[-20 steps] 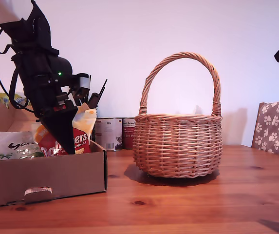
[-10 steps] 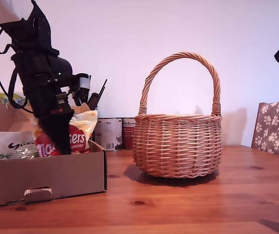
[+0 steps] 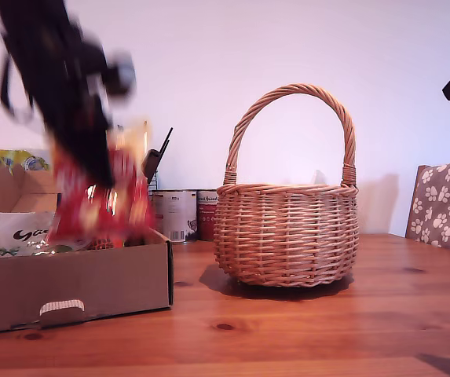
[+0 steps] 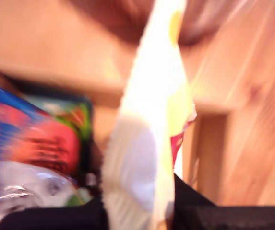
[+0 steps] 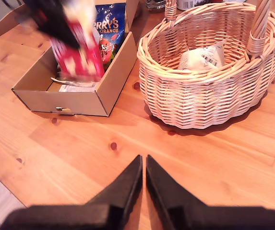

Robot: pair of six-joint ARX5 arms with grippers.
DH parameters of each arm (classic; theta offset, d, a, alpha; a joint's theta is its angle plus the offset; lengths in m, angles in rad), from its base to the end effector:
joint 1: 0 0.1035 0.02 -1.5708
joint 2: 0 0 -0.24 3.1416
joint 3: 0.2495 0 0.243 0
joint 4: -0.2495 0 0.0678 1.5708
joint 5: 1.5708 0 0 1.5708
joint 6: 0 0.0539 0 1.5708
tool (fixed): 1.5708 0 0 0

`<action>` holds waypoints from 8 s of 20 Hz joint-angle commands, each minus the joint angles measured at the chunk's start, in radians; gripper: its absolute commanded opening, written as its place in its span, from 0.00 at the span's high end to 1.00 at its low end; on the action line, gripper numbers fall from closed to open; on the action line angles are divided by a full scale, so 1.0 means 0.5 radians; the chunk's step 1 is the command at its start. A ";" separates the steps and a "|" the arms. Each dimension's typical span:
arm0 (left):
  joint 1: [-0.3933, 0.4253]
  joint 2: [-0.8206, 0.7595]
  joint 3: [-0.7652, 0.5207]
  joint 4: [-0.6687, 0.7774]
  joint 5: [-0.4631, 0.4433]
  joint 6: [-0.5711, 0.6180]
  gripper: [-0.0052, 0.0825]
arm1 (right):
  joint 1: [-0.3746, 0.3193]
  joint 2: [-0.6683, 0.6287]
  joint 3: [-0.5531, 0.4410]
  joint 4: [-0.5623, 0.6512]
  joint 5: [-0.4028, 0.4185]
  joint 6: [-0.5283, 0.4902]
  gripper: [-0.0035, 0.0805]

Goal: Move the bags of Easter eggs from the cardboard box on the left into the woven basket on the right side.

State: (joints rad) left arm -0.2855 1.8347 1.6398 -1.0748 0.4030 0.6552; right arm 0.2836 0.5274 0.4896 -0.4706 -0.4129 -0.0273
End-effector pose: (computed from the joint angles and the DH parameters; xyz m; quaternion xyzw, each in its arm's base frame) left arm 0.3395 -0.1217 0.2364 0.2109 0.4731 -0.4478 0.7288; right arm 0.1404 0.0634 0.2183 0.0038 0.2464 0.3337 0.9099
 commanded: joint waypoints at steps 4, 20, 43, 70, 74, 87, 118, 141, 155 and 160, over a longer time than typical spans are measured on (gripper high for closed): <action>-0.031 -0.283 -0.008 0.129 0.459 -0.084 0.96 | 0.008 0.000 0.014 0.015 -0.014 -0.006 0.97; -0.649 -0.360 -0.506 1.803 -0.250 -0.856 0.96 | 0.008 0.026 0.014 0.018 -0.007 -0.008 0.97; -0.768 0.148 -0.785 3.096 -0.669 -0.800 0.96 | 0.008 0.027 0.014 0.018 -0.002 -0.008 0.97; -0.980 0.230 -0.777 3.075 -0.773 -0.420 0.54 | 0.008 0.027 0.014 0.019 0.005 -0.008 0.97; -0.972 0.021 -0.777 2.736 -0.893 -0.420 0.69 | 0.008 0.027 0.014 0.019 0.005 -0.007 0.97; -0.175 -0.545 -0.782 1.372 -0.126 -0.389 0.96 | 0.008 0.027 0.014 0.018 0.006 -0.008 0.97; 0.492 -0.023 -0.781 1.119 -0.095 0.575 0.13 | 0.008 0.027 0.014 0.050 0.008 0.003 0.97; 0.395 0.073 -0.748 0.560 -0.142 0.401 0.14 | 0.008 0.039 0.014 0.102 0.008 0.004 0.97; 0.257 0.027 -0.681 0.649 -0.016 0.367 0.23 | 0.008 0.039 0.014 0.108 0.008 0.004 0.97; 0.257 -0.032 -0.677 0.603 -0.014 0.367 0.24 | 0.008 0.039 0.014 0.108 0.008 0.004 0.97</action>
State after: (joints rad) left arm -0.1616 1.8217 1.3266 -0.7528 0.3920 0.8425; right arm 0.2836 0.5434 0.4896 -0.4259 -0.4091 -0.0265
